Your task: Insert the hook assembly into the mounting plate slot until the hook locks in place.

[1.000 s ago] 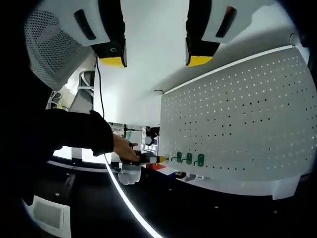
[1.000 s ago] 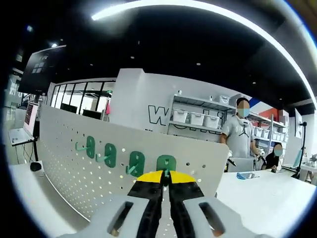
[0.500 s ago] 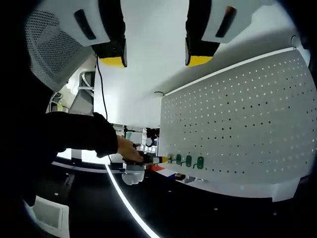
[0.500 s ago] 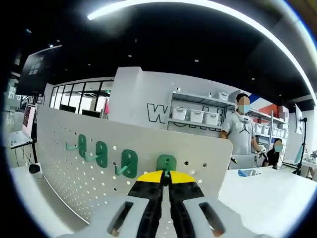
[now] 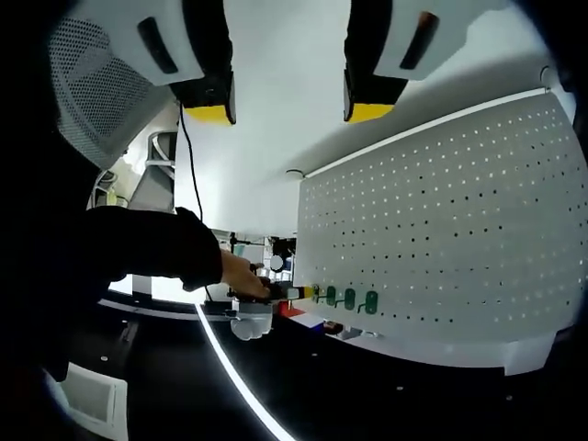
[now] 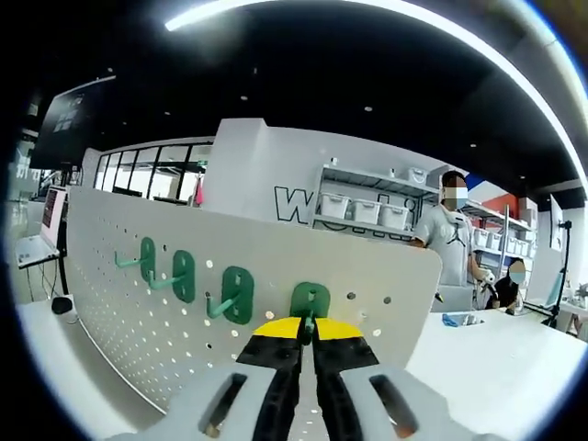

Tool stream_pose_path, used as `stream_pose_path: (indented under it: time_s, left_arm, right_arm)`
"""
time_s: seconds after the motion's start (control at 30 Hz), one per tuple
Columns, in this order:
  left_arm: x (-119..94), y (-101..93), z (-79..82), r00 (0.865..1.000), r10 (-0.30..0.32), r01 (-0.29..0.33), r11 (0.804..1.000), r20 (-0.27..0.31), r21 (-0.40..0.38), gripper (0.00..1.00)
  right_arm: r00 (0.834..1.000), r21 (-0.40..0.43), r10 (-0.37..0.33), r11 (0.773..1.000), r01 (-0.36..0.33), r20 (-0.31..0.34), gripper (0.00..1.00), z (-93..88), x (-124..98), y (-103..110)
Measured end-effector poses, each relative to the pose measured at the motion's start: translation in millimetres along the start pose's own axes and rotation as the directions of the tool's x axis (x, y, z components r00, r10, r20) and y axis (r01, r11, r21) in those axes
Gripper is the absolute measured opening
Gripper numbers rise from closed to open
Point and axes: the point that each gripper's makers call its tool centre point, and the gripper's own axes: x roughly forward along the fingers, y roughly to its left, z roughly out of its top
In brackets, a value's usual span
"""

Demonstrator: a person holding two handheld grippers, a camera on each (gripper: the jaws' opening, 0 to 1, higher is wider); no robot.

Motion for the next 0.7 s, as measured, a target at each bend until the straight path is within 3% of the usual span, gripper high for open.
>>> stream_pose_path:
  time_s: [0.4,0.7]
  left_arm:
    - [-0.5,-2.4,2.6,1.0,-0.006,0.006,1.0,0.009,0.005,0.49]
    - [-1.1,-3.6,5.1,1.0,-0.007,0.007,1.0,0.016,0.011,0.49]
  right_arm:
    - [1.0,0.009,0.0,1.0,0.0,-0.031,0.14,-20.5,-17.8,-0.3]
    - [1.0,0.016,0.022,1.0,-0.022,-0.004,0.19,-19.2,-47.0,12.2]
